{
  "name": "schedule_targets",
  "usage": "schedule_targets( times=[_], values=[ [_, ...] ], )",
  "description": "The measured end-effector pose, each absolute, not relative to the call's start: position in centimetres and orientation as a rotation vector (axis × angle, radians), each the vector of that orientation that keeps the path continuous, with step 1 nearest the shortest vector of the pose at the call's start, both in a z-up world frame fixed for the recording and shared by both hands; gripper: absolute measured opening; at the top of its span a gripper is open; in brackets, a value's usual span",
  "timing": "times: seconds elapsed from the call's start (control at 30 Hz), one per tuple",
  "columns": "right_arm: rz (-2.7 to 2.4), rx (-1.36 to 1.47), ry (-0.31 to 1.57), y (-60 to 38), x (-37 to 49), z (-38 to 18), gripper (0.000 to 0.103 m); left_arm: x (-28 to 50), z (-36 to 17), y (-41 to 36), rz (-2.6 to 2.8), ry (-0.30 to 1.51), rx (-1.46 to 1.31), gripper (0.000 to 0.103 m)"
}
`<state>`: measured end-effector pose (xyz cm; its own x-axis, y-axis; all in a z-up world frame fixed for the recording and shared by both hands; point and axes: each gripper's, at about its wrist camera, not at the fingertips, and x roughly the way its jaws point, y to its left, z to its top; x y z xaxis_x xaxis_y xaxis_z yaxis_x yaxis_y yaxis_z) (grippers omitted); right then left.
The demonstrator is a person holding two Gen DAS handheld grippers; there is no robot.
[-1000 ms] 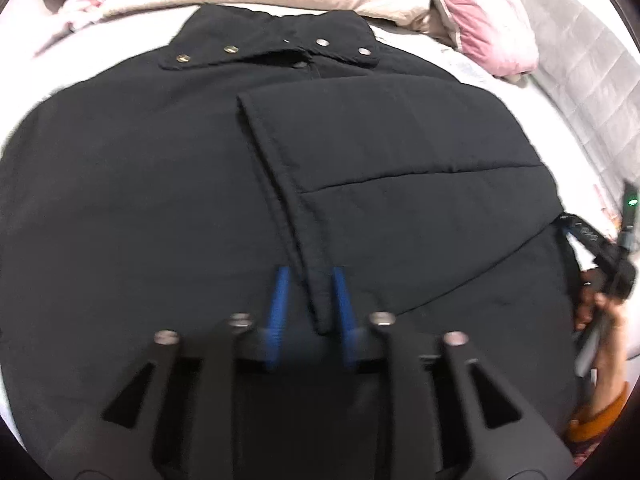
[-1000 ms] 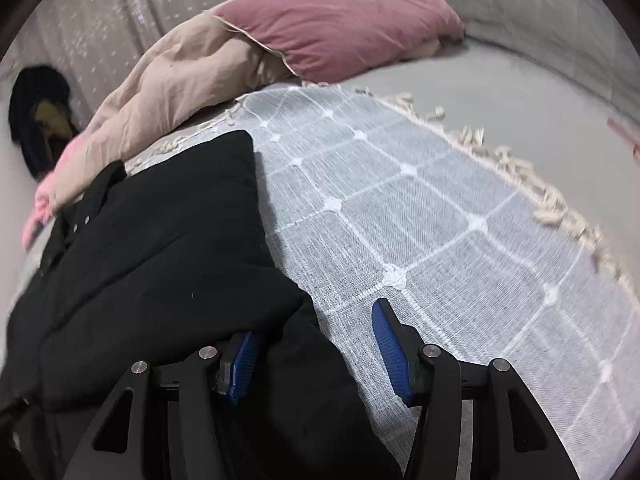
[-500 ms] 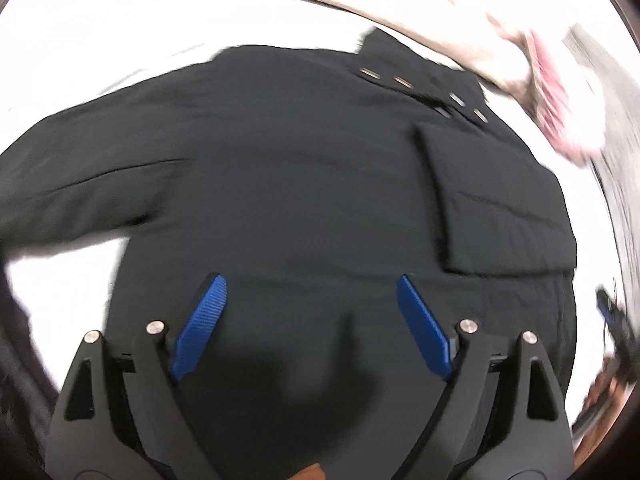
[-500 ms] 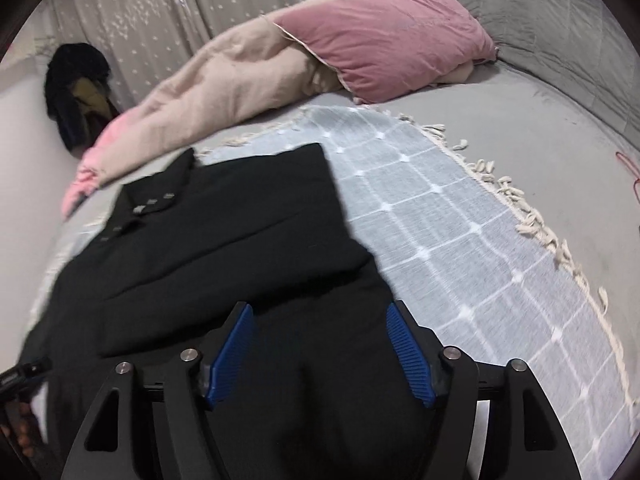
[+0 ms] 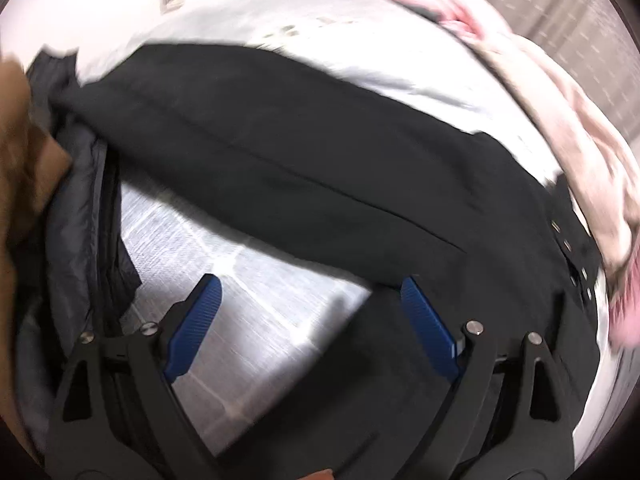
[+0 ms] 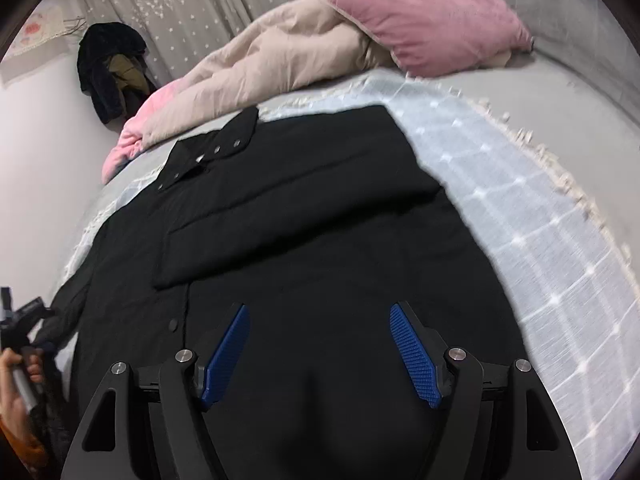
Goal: Fold large clothes
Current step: 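Grasp the other coat side with the left tool and fold it over the body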
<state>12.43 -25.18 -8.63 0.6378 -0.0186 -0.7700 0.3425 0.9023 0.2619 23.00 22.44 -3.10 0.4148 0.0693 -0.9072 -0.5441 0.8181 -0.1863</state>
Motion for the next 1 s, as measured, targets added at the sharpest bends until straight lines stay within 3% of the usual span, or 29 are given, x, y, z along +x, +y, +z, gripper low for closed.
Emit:
schedule_targets(
  times=[0.27,0.37,0.43,0.47,0.8,0.97,1.0],
  values=[
    [-0.218,0.349,0.926,-24.4,13.4,-10.5,0.074,24.9,-5.3,27.4,0.574,0.943,-0.640,0.090],
    [-0.221,0.364,0.933,-24.6,13.5,-10.8,0.074,24.8,-5.5,29.5,0.659,0.860,-0.712,0.058],
    [-0.226,0.360,0.941,-24.5,13.6,-11.0,0.074,24.9,-4.8,30.0,0.666,0.816,-0.716,0.018],
    [-0.227,0.356,0.944,-24.5,13.7,-11.1,0.074,25.0,-4.3,29.9,0.660,0.796,-0.710,0.015],
    [-0.214,0.316,0.963,-23.1,14.0,-11.6,0.074,25.9,7.1,18.1,0.231,0.478,-0.382,0.009],
    [-0.215,0.304,0.973,-22.7,14.2,-11.9,0.074,26.3,8.7,6.9,-0.183,0.492,-0.122,0.009],
    [-0.217,0.302,0.975,-22.7,14.2,-12.0,0.074,26.5,8.3,5.4,-0.256,0.521,-0.089,0.013]
  ],
)
